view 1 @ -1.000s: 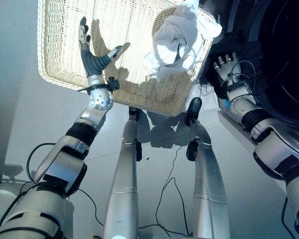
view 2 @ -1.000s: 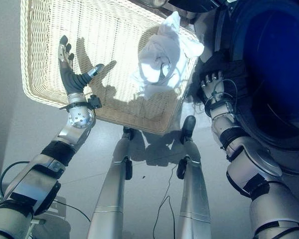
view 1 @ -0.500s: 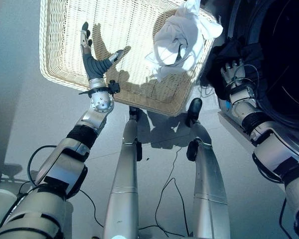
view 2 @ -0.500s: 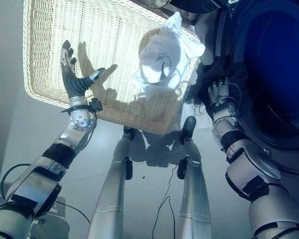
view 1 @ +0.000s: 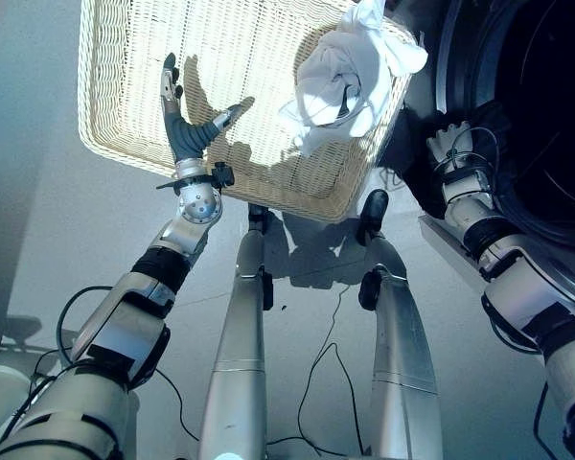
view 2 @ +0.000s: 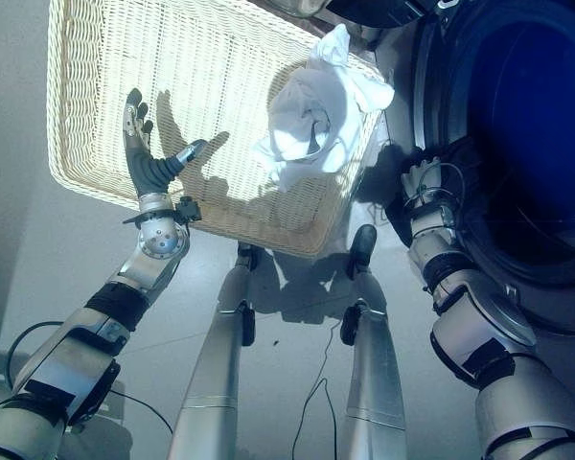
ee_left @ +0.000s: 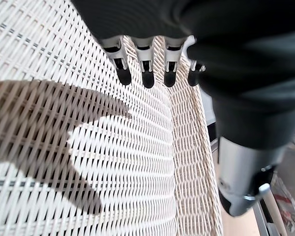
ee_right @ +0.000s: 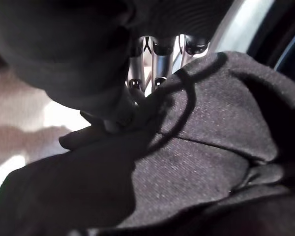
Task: Put the clothes into the washing machine.
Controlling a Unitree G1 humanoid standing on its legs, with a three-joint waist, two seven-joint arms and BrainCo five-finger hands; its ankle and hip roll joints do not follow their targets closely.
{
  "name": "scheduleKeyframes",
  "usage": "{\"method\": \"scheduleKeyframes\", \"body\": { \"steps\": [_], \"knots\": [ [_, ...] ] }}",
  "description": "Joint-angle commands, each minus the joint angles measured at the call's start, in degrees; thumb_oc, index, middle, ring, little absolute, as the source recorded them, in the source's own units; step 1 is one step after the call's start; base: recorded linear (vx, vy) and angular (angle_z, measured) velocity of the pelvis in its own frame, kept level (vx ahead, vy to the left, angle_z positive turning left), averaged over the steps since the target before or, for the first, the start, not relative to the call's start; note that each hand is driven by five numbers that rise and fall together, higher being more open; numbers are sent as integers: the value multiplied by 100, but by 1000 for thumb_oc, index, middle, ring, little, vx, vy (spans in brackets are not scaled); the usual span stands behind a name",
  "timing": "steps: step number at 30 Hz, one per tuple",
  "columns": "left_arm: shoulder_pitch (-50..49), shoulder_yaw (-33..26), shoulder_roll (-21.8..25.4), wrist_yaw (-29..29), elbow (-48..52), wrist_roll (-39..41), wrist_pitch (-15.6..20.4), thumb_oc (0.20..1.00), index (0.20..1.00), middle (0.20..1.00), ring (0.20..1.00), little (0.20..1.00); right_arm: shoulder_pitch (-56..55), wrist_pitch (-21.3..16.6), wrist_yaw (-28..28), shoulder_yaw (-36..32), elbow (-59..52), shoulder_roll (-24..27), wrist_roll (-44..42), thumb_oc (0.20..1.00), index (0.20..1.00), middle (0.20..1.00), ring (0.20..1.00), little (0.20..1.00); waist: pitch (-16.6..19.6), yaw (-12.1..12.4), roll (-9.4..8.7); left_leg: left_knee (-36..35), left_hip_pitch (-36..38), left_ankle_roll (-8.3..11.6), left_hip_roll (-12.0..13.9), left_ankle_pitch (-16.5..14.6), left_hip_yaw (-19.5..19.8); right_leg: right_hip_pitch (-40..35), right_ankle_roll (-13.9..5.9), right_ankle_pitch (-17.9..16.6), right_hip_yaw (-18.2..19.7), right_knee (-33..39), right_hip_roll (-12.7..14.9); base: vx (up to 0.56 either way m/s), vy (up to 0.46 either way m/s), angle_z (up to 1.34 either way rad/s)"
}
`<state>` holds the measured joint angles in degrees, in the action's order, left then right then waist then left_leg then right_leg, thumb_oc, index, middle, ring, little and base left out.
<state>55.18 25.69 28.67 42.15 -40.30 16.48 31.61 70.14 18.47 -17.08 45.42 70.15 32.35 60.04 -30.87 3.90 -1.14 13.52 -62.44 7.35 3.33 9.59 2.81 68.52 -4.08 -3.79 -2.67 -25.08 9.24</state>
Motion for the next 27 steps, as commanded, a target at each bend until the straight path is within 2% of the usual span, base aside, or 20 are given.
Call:
{"method": "scheduleKeyframes", "body": {
  "steps": [1, 5, 6, 7, 8, 9, 10, 12, 13, 14, 16, 17, 18, 22, 27],
  "knots": [
    [11, -502, -220, 52, 255, -326, 182, 1000, 1000, 1000, 1000, 1000, 226, -159, -523, 115, 64, 399, -1010, 200, 200, 200, 200, 200, 108, -135, 563, 374, -178, -329, -302, -270, 43, -308, -194, -278, -337, 437, -390, 0, 0, 0],
    [36, -479, -189, 61, 287, -325, 139, 1000, 1000, 1000, 1000, 1000, 298, -509, -964, 87, -170, 478, -2399, 200, 200, 200, 200, 200, 108, -134, 552, 357, -177, -330, -316, -271, 56, -301, -204, -294, -356, 450, -378, 0, 0, 0],
    [36, -479, -189, 61, 287, -325, 139, 1000, 1000, 1000, 1000, 1000, 298, -509, -964, 87, -170, 478, -2399, 200, 200, 200, 200, 200, 108, -134, 552, 357, -177, -330, -316, -271, 56, -301, -204, -294, -356, 450, -378, 0, 0, 0],
    [46, -490, -152, 42, 271, -288, 154, 1000, 1000, 1000, 1000, 1000, 312, -769, -1182, -40, -388, 506, -3504, 200, 200, 200, 200, 200, 108, -146, 538, 357, -185, -324, -316, -277, 54, -288, -211, -289, -359, 438, -377, 0, 0, 0],
    [44, -491, -148, 41, 267, -286, 160, 1000, 1000, 1000, 1000, 1000, 307, -857, -1234, -71, -422, 510, -3776, 200, 200, 200, 200, 200, 108, -147, 534, 359, -187, -323, -316, -279, 53, -286, -211, -287, -359, 435, -377, 0, 0, 0],
    [17, -536, -123, 20, 272, -277, 175, 1000, 1000, 1000, 1000, 1000, 214, -1062, -1295, -352, -724, 517, -4837, 200, 200, 200, 200, 200, 108, -171, 515, 363, -197, -316, -318, -288, 52, -269, -214, -283, -356, 425, -380, 0, 0, 0],
    [9, -555, -113, 15, 280, -280, 165, 1000, 1000, 1000, 1000, 1000, 153, -1102, -1318, -495, -901, 533, -5264, 200, 200, 200, 200, 200, 108, -186, 498, 362, -190, -311, -317, -297, 48, -269, -216, -278, -353, 422, -383, 0, 0, 0],
    [-41, -622, -83, -1, 312, -296, 156, 1000, 1000, 1000, 1000, 1000, -85, -1461, -1398, -980, -1379, 537, -6408, 200, 200, 200, 200, 200, 108, -229, 466, 354, -179, -294, -307, -319, 41, -264, -223, -264, -341, 414, -386, 0, 0, 0],
    [-70, -665, -50, -12, 327, -297, 152, 1000, 1000, 1000, 1000, 1000, -277, -1585, -1438, -1351, -1748, 534, -7277, 200, 200, 200, 200, 200, 108, -261, 442, 351, -174, -280, -296, -338, 35, -250, -227, -244, -320, 396, -391, 0, 0, 0],
    [-99, -700, -39, -14, 349, -306, 151, 1000, 1000, 1000, 1000, 1000, -409, -1640, -1422, -1577, -1902, 502, -7490, 200, 200, 200, 200, 200, 108, -282, 435, 357, -176, -270, -290, -351, 31, -241, -231, -237, -311, 388, -393, 0, 0, 0],
    [-236, -821, -19, 12, 428, -351, 169, 1000, 1000, 1000, 1000, 1000, -867, -2205, -1473, -2269, -2388, 407, -8608, 200, 200, 200, 200, 200, 108, -346, 397, 352, -151, -254, -265, -398, 14, -234, -238, -209, -279, 369, -406, 1, 16, 0],
    [-278, -860, -21, 17, 444, -371, 185, 1000, 1000, 1000, 1000, 1000, -987, -2289, -1438, -2428, -2477, 371, -8733, 200, 200, 200, 200, 200, 108, -367, 389, 358, -157, -245, -258, -406, 8, -222, -245, -207, -266, 364, -412, 5, 34, 1],
    [-311, -886, -32, 51, 461, -412, 177, 1000, 1000, 1000, 1000, 1000, -1160, -2562, -1355, -2660, -2581, 320, -9213, 200, 200, 200, 200, 200, 108, -392, 367, 358, -150, -236, -246, -417, -5, -213, -253, -211, -251, 355, -415, 0, 0, 0],
    [-314, -906, -27, 113, 496, -440, 108, 1000, 1000, 1000, 1000, 1000, -1446, -3228, -1055, -3226, -2679, 204, -10603, 200, 200, 200, 200, 200, 108, -449, 328, 338, -129, -214, -207, -453, -21, -187, -277, -223, -226, 339, -395, 5, 2, -2],
    [-300, -885, 20, 179, 455, -416, 90, 1000, 1000, 1000, 1000, 1000, -1609, -3679, -793, -3718, -2756, 82, -11871, 200, 200, 200, 200, 200, 108, -497, 289, 295, -85, -181, -174, -473, -31, -208, -300, -240, -190, 361, -399, 6, -2, -7]
  ]
}}
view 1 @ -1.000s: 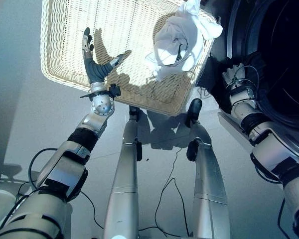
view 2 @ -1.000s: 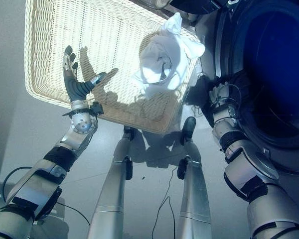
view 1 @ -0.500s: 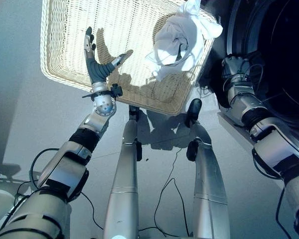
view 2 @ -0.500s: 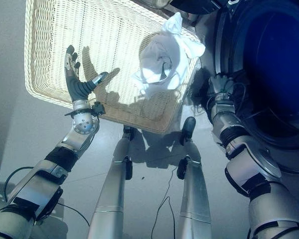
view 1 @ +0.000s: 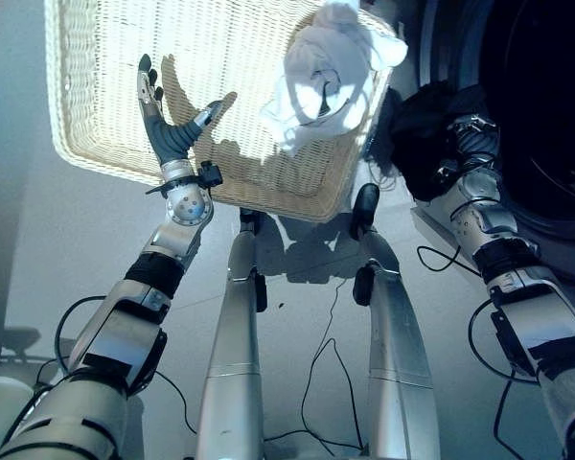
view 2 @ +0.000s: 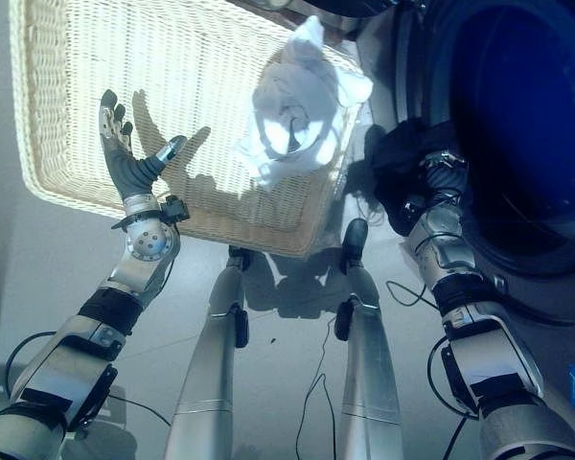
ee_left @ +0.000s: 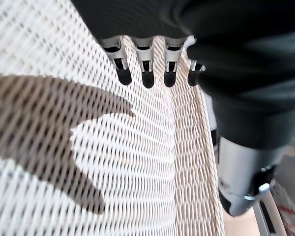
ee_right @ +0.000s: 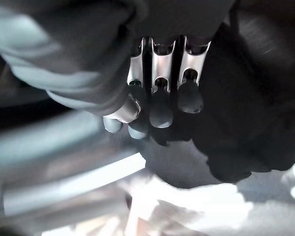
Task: Put the clothes into the washing machine.
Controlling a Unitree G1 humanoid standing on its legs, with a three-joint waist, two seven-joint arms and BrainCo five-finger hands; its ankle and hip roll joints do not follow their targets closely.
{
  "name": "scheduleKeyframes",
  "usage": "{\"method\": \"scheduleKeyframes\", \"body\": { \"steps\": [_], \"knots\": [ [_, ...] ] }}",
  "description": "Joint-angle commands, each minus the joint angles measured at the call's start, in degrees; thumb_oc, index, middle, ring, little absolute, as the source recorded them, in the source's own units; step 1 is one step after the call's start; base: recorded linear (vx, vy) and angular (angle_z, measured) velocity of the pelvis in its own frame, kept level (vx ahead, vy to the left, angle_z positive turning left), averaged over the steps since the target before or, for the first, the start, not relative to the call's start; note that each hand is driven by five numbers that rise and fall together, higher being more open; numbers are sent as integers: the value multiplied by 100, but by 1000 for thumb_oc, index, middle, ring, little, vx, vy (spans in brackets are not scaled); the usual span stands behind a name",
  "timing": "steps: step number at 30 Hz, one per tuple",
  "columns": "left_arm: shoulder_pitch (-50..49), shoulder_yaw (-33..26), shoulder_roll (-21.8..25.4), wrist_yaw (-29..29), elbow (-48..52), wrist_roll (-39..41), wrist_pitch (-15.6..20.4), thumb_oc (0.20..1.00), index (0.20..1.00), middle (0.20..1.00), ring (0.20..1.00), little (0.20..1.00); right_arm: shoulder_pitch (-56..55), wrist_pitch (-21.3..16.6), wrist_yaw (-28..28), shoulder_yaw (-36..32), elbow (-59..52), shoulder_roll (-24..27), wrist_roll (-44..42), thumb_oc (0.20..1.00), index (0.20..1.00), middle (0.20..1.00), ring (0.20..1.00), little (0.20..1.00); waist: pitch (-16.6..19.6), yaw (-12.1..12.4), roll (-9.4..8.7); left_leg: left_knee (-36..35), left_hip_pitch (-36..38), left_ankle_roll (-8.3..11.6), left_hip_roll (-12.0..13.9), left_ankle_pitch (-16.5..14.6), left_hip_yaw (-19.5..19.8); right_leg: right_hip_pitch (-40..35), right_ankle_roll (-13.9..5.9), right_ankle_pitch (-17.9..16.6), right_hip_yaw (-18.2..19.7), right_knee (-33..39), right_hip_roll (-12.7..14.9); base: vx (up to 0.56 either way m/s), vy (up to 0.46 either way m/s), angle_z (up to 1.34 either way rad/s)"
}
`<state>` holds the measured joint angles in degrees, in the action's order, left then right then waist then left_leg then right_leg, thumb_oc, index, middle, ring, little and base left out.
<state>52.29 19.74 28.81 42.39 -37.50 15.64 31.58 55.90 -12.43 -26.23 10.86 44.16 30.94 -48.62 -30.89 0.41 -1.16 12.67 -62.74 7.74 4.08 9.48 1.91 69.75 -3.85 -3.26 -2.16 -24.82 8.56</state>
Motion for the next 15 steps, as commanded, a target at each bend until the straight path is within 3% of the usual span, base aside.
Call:
{"method": "scheduleKeyframes", "body": {
  "steps": [1, 5, 9, 12, 15],
  "knots": [
    [5, -285, 12, 159, 162, -325, 93, 1000, 1000, 1000, 1000, 1000, -176, -585, 129, -314, -113, 223, -1092, 200, 200, 200, 200, 200, 110, -150, 291, 372, -53, -215, -244, -463, 58, -333, -328, -296, -239, 341, -329, 2, -14, -7],
    [125, -181, 114, 144, 17, -196, 126, 1000, 1000, 1000, 1000, 1000, 46, -554, 12, -501, 364, 435, -1678, 200, 200, 200, 200, 200, 110, -134, 296, 338, -20, -188, -224, -469, 70, -356, -338, -306, -244, 367, -317, 2, -13, -2],
    [-71, -95, 446, 0, -34, 74, 337, 1000, 1000, 1000, 1000, 1000, 387, -1169, -360, -806, 1072, 1264, -2423, 200, 200, 200, 200, 200, 110, -102, 273, 381, 21, -177, -182, -532, 162, -455, -353, -316, -269, 392, -331, -1, -58, 0],
    [-391, -103, 624, 65, 205, 111, 418, 1000, 1000, 1000, 1000, 1000, 455, -1715, -1268, -912, 908, 1823, -2018, 200, 200, 200, 200, 200, 110, -135, 162, 361, 62, -193, -167, -561, 195, -556, -377, -401, -319, 503, -363, -18, -83, -1],
    [-334, -70, 773, 51, 303, 241, 267, 1000, 1000, 1000, 1000, 1000, 524, -1596, -1517, -783, 632, 2245, -1653, 200, 200, 200, 200, 200, 110, -205, 65, 381, 100, -211, -137, -570, 185, -612, -390, -435, -344, 519, -364, -14, -18, -4]
  ]
}}
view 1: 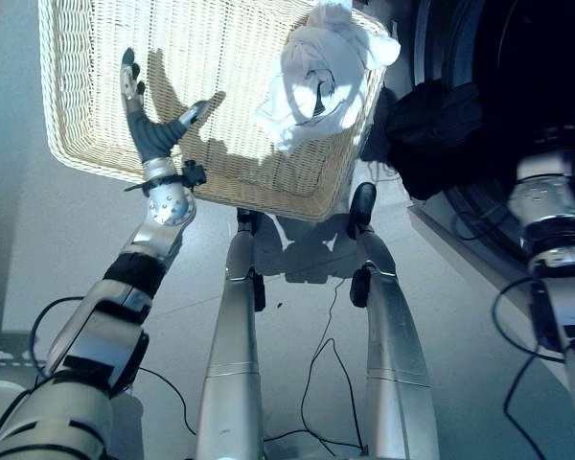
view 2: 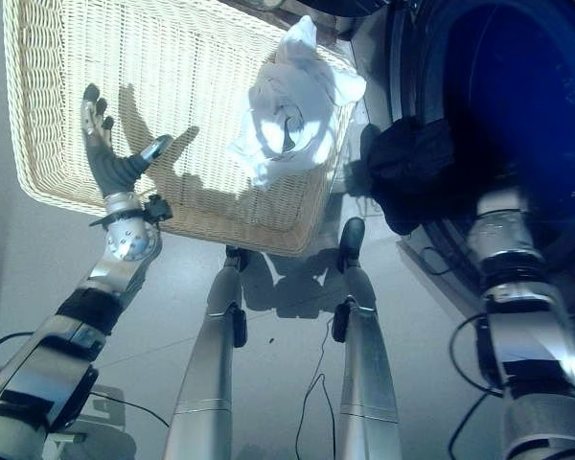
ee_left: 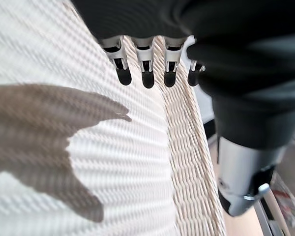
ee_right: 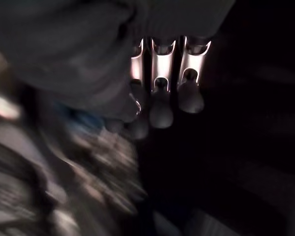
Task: Put the clothes into the washing machine.
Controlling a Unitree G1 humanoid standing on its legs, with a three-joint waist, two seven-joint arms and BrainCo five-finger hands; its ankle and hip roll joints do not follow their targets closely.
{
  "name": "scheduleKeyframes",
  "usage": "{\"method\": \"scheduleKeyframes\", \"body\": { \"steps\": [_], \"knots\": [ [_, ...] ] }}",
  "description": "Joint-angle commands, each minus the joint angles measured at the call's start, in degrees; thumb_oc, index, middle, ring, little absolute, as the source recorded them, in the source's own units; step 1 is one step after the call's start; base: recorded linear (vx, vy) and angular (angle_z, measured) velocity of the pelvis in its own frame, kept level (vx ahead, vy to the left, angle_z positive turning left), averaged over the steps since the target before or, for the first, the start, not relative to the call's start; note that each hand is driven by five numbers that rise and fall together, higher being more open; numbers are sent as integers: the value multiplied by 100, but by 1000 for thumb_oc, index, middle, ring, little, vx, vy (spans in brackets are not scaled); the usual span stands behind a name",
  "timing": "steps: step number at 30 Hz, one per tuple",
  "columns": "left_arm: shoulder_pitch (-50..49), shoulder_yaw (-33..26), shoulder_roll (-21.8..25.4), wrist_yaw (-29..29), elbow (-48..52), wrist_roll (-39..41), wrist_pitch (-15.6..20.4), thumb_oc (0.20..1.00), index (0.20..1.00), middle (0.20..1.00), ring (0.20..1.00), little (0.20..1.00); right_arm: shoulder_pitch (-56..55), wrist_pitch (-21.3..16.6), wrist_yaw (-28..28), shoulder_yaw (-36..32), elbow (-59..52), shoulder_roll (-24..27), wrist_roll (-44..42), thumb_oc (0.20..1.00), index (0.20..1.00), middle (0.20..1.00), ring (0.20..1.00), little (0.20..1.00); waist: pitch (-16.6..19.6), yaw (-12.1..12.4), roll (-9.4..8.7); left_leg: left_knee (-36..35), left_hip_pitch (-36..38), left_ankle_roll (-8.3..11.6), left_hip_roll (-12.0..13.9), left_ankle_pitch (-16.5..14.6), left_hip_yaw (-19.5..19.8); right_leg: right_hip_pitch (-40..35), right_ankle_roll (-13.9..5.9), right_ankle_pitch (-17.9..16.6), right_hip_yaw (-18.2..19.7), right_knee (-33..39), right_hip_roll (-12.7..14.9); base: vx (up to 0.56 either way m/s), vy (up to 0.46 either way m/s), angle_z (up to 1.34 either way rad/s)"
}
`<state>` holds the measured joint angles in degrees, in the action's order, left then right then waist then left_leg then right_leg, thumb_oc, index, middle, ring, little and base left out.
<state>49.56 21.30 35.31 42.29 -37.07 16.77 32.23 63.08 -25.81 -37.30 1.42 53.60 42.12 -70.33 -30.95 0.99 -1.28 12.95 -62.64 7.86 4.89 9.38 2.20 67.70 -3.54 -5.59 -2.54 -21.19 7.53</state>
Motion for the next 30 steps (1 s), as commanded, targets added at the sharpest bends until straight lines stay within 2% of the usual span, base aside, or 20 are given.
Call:
{"method": "scheduleKeyframes", "body": {
  "steps": [1, 2, 3, 4, 5, 6, 8, 10, 11, 13, 18, 21, 22, 24, 25, 29, 30],
  "knots": [
    [-24, -214, 181, 29, 267, 178, 164, 1000, 1000, 1000, 1000, 1000, -150, -208, -382, 224, -370, 1250, 580, 228, 228, 228, 228, 228, 116, -281, 46, 364, 96, -229, -213, -565, 158, -422, -421, -203, -313, 160, -262, 0, 0, 0],
    [62, -196, 264, -46, 269, 263, 85, 1000, 1000, 1000, 1000, 1000, -79, -92, -209, 347, -437, 1410, 900, 570, 570, 570, 570, 570, 116, -304, 11, 376, 112, -239, -204, -569, 158, -441, -420, -207, -321, 156, -256, 0, 0, 0],
    [84, -188, 283, -62, 259, 286, 73, 1000, 1000, 1000, 1000, 1000, -65, -61, -178, 387, -487, 1441, 933, 624, 624, 624, 624, 624, 116, -312, 3, 381, 117, -244, -205, -569, 158, -444, -415, -205, -320, 153, -257, -10, -6, -4],
    [114, -172, 300, -79, 245, 306, 59, 1000, 1000, 1000, 1000, 1000, -64, 13, -153, 443, -554, 1466, 1159, 1000, 1000, 1000, 1000, 1000, 116, -324, -7, 396, 116, -253, -211, -572, 162, -441, -412, -206, -318, 142, -252, -5, -4, -4],
    [167, -149, 294, -85, 224, 318, 33, 1000, 1000, 1000, 1000, 1000, -75, 278, -218, 573, -782, 1473, 2137, 1000, 1000, 1000, 1000, 1000, 116, -339, -17, 420, 114, -274, -218, -572, 165, -437, -410, -202, -319, 116, -238, 0, 0, 0],
    [188, -146, 300, -96, 219, 327, 17, 1000, 1000, 1000, 1000, 1000, -78, 363, -252, 627, -887, 1470, 2304, 1000, 1000, 1000, 1000, 1000, 116, -340, -19, 423, 115, -281, -226, -573, 170, -437, -407, -198, -318, 115, -236, 0, 0, 0],
    [249, -131, 258, -104, 197, 296, -14, 1000, 1000, 1000, 1000, 1000, -19, 743, -532, 832, -1273, 1343, 3214, 1000, 1000, 1000, 1000, 1000, 116, -329, -5, 426, 109, -308, -260, -578, 172, -425, -401, -183, -326, 114, -221, 0, 0, 0],
    [300, -152, 175, -104, 195, 227, -54, 1000, 1000, 1000, 1000, 1000, 15, 1101, -478, 1016, -1670, 1127, 3842, 1000, 1000, 1000, 1000, 1000, 116, -305, 32, 416, 94, -322, -284, -584, 162, -394, -397, -152, -341, 107, -196, 0, 0, 0],
    [348, -146, 122, -96, 176, 198, -76, 1000, 1000, 1000, 1000, 1000, 29, 1384, -482, 1190, -1902, 963, 4556, 1000, 1000, 1000, 1000, 1000, 116, -290, 62, 406, 87, -327, -290, -581, 149, -377, -394, -128, -344, 93, -178, 0, 0, 0],
    [380, -163, 75, -88, 159, 169, -95, 1000, 1000, 1000, 1000, 1000, 23, 1647, -443, 1337, -2103, 820, 5054, 1000, 1000, 1000, 1000, 1000, 116, -289, 93, 405, 84, -329, -292, -583, 127, -356, -388, -99, -342, 68, -171, 0, 0, 0],
    [408, -231, -119, -26, 95, 28, -52, 1000, 1000, 1000, 1000, 1000, 122, 2514, -227, 2010, -2448, 499, 7078, 1000, 1000, 1000, 1000, 1000, 116, -262, 180, 412, 23, -310, -273, -564, 44, -280, -382, -24, -336, 14, -135, -7, 24, -1],
    [395, -250, -140, -32, 78, 10, -5, 1000, 1000, 1000, 1000, 1000, 148, 2628, -161, 2252, -2423, 497, 7525, 1000, 1000, 1000, 1000, 1000, 116, -258, 200, 407, 10, -305, -273, -553, 25, -266, -383, -16, -336, 5, -132, 0, 0, 0],
    [390, -247, -168, -4, 102, -43, 19, 1000, 1000, 1000, 1000, 1000, 200, 2768, -110, 2596, -2442, 549, 8305, 1000, 1000, 1000, 1000, 1000, 116, -249, 218, 407, -25, -304, -262, -535, 5, -237, -390, -13, -337, -3, -123, 0, 0, 0],
    [441, -229, -172, 10, 112, -72, -25, 1000, 1000, 1000, 1000, 1000, 274, 2780, -54, 2804, -2373, 556, 8520, 1000, 1000, 1000, 1000, 1000, 116, -246, 223, 413, -48, -301, -264, -529, -3, -218, -397, -8, -340, -7, -122, 0, 0, 0],
    [454, -190, -178, 43, 105, -75, 3, 1000, 1000, 1000, 1000, 1000, 343, 2776, -14, 3117, -2294, 571, 8937, 1000, 1000, 1000, 1000, 1000, 116, -241, 230, 411, -68, -294, -266, -517, -9, -201, -397, -13, -341, -1, -127, 0, 0, 0],
    [465, -181, -192, 56, 99, -68, 24, 1000, 1000, 1000, 1000, 1000, 380, 2783, 110, 3473, -2183, 563, 9495, 1000, 1000, 1000, 1000, 1000, 116, -241, 234, 430, -86, -291, -265, -511, -26, -189, -398, -9, -340, 1, -137, 0, 0, 0],
    [514, -156, -195, 35, 75, -35, 22, 1000, 1000, 1000, 1000, 1000, 483, 2760, 292, 3766, -1909, 537, 9811, 1000, 1000, 1000, 1000, 1000, 116, -223, 246, 451, -88, -280, -274, -519, -31, -188, -399, -3, -337, 6, -138, 0, 0, 0]
  ]
}}
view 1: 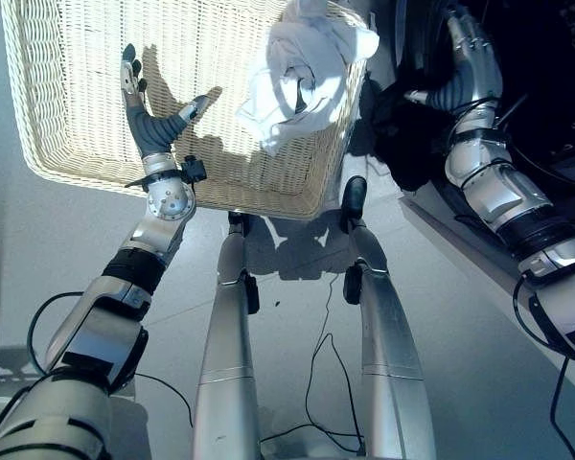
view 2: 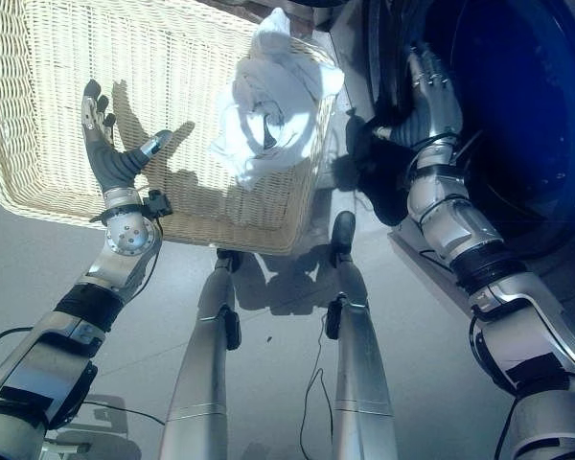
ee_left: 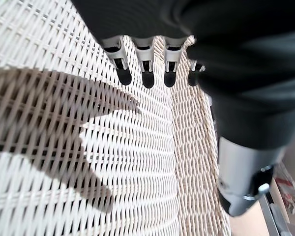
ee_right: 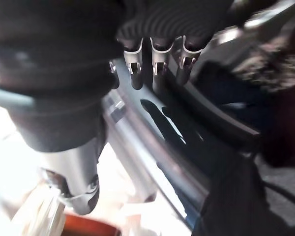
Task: Put the clothes into the washing machine.
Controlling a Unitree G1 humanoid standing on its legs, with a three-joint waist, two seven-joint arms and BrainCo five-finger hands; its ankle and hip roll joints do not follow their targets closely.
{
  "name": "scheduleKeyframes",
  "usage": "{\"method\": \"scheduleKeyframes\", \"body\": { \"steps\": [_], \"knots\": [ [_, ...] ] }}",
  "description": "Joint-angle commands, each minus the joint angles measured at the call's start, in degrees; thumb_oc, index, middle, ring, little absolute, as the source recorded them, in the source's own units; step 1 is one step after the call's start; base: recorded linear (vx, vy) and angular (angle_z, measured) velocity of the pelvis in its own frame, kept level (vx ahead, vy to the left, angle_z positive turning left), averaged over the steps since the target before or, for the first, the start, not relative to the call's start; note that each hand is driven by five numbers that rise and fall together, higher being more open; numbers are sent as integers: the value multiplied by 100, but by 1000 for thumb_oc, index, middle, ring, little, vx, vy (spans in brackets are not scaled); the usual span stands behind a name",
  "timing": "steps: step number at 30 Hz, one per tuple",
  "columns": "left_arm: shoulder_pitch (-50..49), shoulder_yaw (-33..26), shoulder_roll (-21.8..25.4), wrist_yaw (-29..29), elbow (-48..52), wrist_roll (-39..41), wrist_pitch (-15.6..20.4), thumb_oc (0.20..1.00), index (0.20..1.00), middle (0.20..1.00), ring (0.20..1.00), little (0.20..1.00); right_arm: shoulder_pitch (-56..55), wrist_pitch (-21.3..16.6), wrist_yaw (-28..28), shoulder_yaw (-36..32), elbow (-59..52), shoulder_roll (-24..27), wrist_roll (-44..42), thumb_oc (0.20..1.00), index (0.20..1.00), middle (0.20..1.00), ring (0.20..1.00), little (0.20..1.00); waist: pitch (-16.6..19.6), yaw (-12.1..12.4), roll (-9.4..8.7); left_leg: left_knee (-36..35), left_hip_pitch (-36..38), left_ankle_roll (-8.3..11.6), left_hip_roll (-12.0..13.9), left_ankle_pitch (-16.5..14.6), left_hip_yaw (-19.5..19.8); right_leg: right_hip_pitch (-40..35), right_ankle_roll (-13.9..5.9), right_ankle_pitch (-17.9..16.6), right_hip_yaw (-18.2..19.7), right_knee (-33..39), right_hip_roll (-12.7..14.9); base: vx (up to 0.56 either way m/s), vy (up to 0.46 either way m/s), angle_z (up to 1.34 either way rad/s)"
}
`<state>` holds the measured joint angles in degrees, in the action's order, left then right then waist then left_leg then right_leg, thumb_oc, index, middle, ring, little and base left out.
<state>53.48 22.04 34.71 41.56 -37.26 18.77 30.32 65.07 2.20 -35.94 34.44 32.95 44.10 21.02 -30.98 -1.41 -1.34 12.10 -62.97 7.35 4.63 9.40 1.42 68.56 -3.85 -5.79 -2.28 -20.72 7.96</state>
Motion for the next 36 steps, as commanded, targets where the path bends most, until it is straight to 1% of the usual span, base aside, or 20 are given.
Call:
{"method": "scheduleKeyframes", "body": {
  "steps": [1, 2, 5, 6, 7, 8, 11, 12, 14, 15, 16, 19, 21, 23, 25, 27, 30, 36],
  "knots": [
    [160, -188, -136, 107, 87, -208, 222, 1000, 1000, 1000, 1000, 1000, 361, 4, 299, 800, 327, 337, 816, 1000, 1000, 1000, 1000, 1000, 119, 31, 264, 535, -69, -224, -242, -502, 32, -269, -363, 9, -381, -35, -172, 0, 0, 0],
    [168, -188, -138, 106, 84, -210, 220, 1000, 1000, 1000, 1000, 1000, 380, -6, 296, 846, 354, 336, 812, 1000, 1000, 1000, 1000, 1000, 119, 28, 267, 534, -70, -225, -243, -500, 31, -267, -362, 9, -382, -34, -172, 0, 0, 0],
    [292, -49, -166, 119, -13, -178, 244, 1000, 1000, 1000, 1000, 1000, 532, -23, 481, 1358, 921, 240, 1265, 1000, 1000, 1000, 1000, 1000, 119, 65, 294, 540, -95, -225, -247, -471, 29, -248, -352, 4, -386, -31, -164, 0, 0, 0],
    [405, 4, -166, 66, -117, -111, 266, 1000, 1000, 1000, 1000, 1000, 656, -20, 583, 1579, 1366, 126, 1505, 1000, 1000, 1000, 1000, 1000, 119, 94, 318, 542, -115, -226, -264, -461, 35, -232, -348, -3, -395, -16, -165, 0, 0, 0],
    [430, 18, -167, 59, -132, -95, 266, 1000, 1000, 1000, 1000, 1000, 683, -19, 588, 1622, 1468, 101, 1543, 1000, 1000, 1000, 1000, 1000, 119, 100, 323, 541, -120, -227, -266, -457, 36, -229, -346, -6, -400, -15, -163, 0, 0, 0],
    [544, 75, -187, 33, -195, -38, 244, 1000, 1000, 1000, 1000, 1000, 837, 100, 797, 1832, 1833, -10, 1659, 1000, 1000, 1000, 1000, 1000, 119, 135, 348, 548, -134, -229, -278, -446, 47, -218, -339, -11, -409, -15, -158, 0, 0, 0],
    [666, 163, -247, -12, -289, 31, 258, 1000, 1000, 1000, 1000, 1000, 1024, 360, 1229, 2085, 2373, -253, 1782, 1000, 1000, 1000, 1000, 1000, 119, 190, 406, 511, -149, -229, -298, -405, 59, -207, -321, -42, -426, 25, -155, 0, 0, 0],
    [678, 163, -265, -15, -296, 30, 251, 1000, 1000, 1000, 1000, 1000, 1045, 356, 1253, 2088, 2448, -288, 1812, 1000, 1000, 1000, 1000, 1000, 119, 194, 415, 507, -150, -228, -299, -399, 58, -206, -318, -43, -424, 26, -159, 0, 0, 0],
    [697, 161, -327, -30, -322, 9, 252, 1000, 1000, 1000, 1000, 1000, 1131, 510, 1503, 2115, 2602, -409, 1865, 1000, 1000, 1000, 1000, 1000, 119, 214, 442, 490, -154, -230, -315, -378, 61, -197, -305, -49, -411, 34, -179, 0, 0, 0],
    [709, 130, -389, -32, -278, -47, 209, 1000, 1000, 1000, 1000, 1000, 1224, 541, 1907, 2114, 2704, -512, 1974, 1000, 1000, 1000, 1000, 1000, 119, 244, 468, 479, -182, -225, -333, -354, 56, -180, -293, -55, -411, 48, -186, 0, 0, 0],
    [708, 121, -410, -38, -264, -59, 201, 1000, 1000, 1000, 1000, 1000, 1270, 576, 2159, 2136, 2708, -569, 2005, 1000, 1000, 1000, 1000, 1000, 119, 261, 480, 472, -191, -228, -345, -344, 60, -171, -287, -57, -412, 48, -186, 0, 0, 0],
    [696, 96, -458, -52, -247, -97, 175, 1000, 1000, 1000, 1000, 1000, 1326, 610, 2587, 2190, 2695, -644, 2129, 1000, 1000, 1000, 1000, 1000, 119, 289, 491, 501, -221, -226, -350, -323, 65, -148, -271, -53, -426, 6, -181, 0, 0, 0],
    [706, 81, -480, -94, -254, -96, 163, 1000, 1000, 1000, 1000, 1000, 1376, 798, 2847, 2222, 2735, -720, 2225, 1000, 1000, 1000, 1000, 1000, 119, 319, 502, 496, -218, -230, -372, -308, 78, -144, -263, -57, -433, -7, -182, 19, 5, 4],
    [709, 68, -495, -126, -287, -101, 183, 1000, 1000, 1000, 1000, 1000, 1409, 945, 2993, 2242, 2800, -762, 2314, 1000, 1000, 1000, 1000, 1000, 119, 336, 507, 503, -226, -228, -373, -293, 88, -145, -260, -58, -434, -19, -179, 9, -3, 4],
    [711, 46, -517, -164, -297, -111, 184, 1000, 1000, 1000, 1000, 1000, 1425, 1038, 3296, 2202, 2913, -840, 2445, 1000, 1000, 1000, 1000, 1000, 119, 359, 512, 506, -225, -231, -386, -285, 106, -145, -255, -64, -433, -25, -185, 12, 2, 3],
    [700, 31, -531, -188, -307, -117, 205, 1000, 1000, 1000, 1000, 1000, 1409, 1069, 3353, 2185, 3008, -873, 2441, 1000, 1000, 1000, 1000, 1000, 119, 373, 516, 498, -227, -232, -382, -271, 111, -150, -255, -74, -447, -22, -178, 10, 5, 3],
    [714, 33, -581, -210, -337, -144, 240, 1000, 1000, 1000, 1000, 1000, 1398, 1395, 3507, 2123, 3258, -986, 2564, 1000, 1000, 1000, 1000, 1000, 119, 410, 554, 489, -259, -236, -397, -254, 137, -112, -253, -92, -440, -20, -170, 0, 0, 0],
    [613, 27, -691, -126, -247, -249, 278, 1000, 1000, 1000, 1000, 1000, 1337, 1836, 3940, 2016, 3605, -1078, 3097, 1000, 1000, 1000, 1000, 1000, 119, 460, 645, 490, -305, -260, -429, -226, 159, -58, -231, -109, -438, -49, -169, 0, 0, 0]
  ]
}}
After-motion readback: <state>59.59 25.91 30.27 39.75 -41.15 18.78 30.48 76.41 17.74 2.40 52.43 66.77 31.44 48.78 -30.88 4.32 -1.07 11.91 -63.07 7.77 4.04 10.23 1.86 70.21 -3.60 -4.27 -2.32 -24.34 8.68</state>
